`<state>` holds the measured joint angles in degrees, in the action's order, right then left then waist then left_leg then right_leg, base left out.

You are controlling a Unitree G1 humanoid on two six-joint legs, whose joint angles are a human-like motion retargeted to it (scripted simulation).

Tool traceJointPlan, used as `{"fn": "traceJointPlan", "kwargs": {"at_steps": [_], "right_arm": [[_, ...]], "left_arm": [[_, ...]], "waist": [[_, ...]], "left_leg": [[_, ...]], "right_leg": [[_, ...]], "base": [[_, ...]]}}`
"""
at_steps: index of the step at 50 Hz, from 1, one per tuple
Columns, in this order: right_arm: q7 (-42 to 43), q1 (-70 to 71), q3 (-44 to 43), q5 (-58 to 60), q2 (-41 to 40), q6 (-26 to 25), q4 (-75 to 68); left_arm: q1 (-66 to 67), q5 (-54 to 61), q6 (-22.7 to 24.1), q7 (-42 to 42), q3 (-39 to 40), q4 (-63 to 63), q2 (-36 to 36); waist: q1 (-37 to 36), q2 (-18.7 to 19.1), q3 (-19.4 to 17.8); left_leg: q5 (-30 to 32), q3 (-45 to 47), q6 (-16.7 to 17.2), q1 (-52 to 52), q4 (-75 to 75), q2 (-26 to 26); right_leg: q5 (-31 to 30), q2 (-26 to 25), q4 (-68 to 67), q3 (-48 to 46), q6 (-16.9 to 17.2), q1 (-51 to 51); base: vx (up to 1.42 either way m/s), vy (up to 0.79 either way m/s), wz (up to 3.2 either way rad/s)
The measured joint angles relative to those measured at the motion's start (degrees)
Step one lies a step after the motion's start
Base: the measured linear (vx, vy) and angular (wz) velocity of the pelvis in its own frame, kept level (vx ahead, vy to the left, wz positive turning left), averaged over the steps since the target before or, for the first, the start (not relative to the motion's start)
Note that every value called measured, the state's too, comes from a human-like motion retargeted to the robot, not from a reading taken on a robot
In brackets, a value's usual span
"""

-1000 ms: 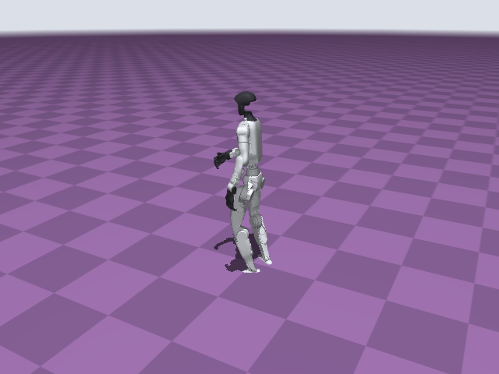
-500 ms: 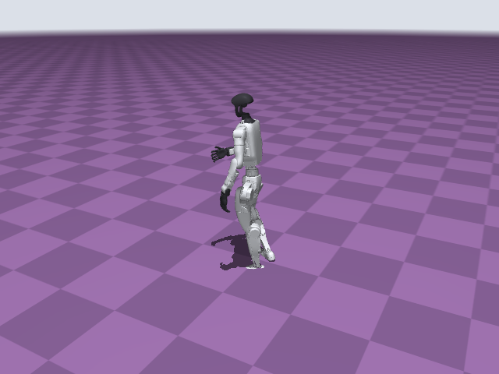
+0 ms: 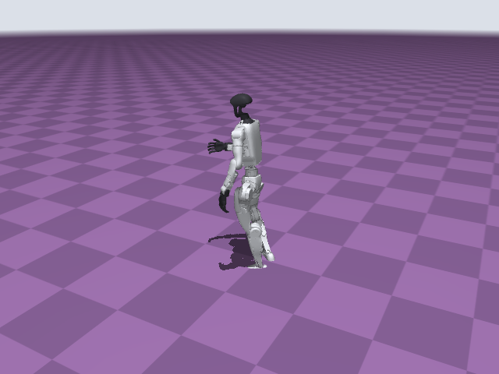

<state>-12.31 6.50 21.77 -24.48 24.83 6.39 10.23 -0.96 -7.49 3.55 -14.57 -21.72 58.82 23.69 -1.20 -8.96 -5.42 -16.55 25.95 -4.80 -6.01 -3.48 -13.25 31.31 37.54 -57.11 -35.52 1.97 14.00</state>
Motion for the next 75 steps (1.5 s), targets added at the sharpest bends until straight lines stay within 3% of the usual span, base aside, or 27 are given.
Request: {"fn": "traceJointPlan", "kwargs": {"at_steps": [10, 30, 40, 56, 75], "right_arm": [[2.12, 1.61, -0.71, 2.67, 1.46, 0.78, 0.51], [8.84, 4.76, -0.45, 12.25, 5.53, 3.33, 3.26], [17.36, 16.21, -3.98, 19.68, 6.52, 5.88, 9.9], [31.63, 41.17, -8.95, 33.77, 11.49, 7.07, 22.75], [44.71, 63.23, -8.4, 47.74, 19.79, 5.01, 22.42]], "left_arm": [[-0.44, 1.11, 0.62, 1.55, 0.9, 0.39, 0.02], [-1.53, 1.76, 2.24, 6.54, 0.23, 1.7, -1.22], [-2.14, 3.14, 3.1, 10.38, 0.01, 1.79, -4.92], [-3.7, 5.22, 3.13, 17.1, 2.66, 4.11, -6.57], [-3.52, 3.89, 2.38, 22.84, 5.14, 8.4, -7.24]], "waist": [[-0.61, 1.32, 0.0], [-0.67, 2.2, -0.19], [-1.21, 2.47, 1.65], [-2.15, 4.54, 5.11], [-1.44, 7.42, 6.45]], "left_leg": [[-0.8, 0.44, 0.24, 0.18, 0.27, 1.52], [0.2, -0.11, 0.85, 0.64, 0.25, 1.91], [1.38, 0.11, 1.53, 1.87, 0.37, 2.95], [2.43, 1.16, 3.64, 3.95, 1.53, 9.03], [-4.26, 0.96, 6.49, 9.7, 17.43, 18.23]], "right_leg": [[0.56, -3.65, 4.56, -0.3, -0.85, -1.07], [1.11, -5.8, 5.82, 3.81, -1.59, 1.03], [2.45, -8.95, 9.65, 5.76, -1.87, 2.01], [1.7, -17.85, 19.04, 3.7, -4.7, -1.12], [0.09, -26.72, 28.77, 1.71, -6.47, -6.99]], "base": [[0.0, 0.0, 0.0], [0.0, -0.01, 0.06], [0.02, -0.08, 0.12], [0.02, -0.1, 0.04], [0.0, -0.07, 0.11]]}}
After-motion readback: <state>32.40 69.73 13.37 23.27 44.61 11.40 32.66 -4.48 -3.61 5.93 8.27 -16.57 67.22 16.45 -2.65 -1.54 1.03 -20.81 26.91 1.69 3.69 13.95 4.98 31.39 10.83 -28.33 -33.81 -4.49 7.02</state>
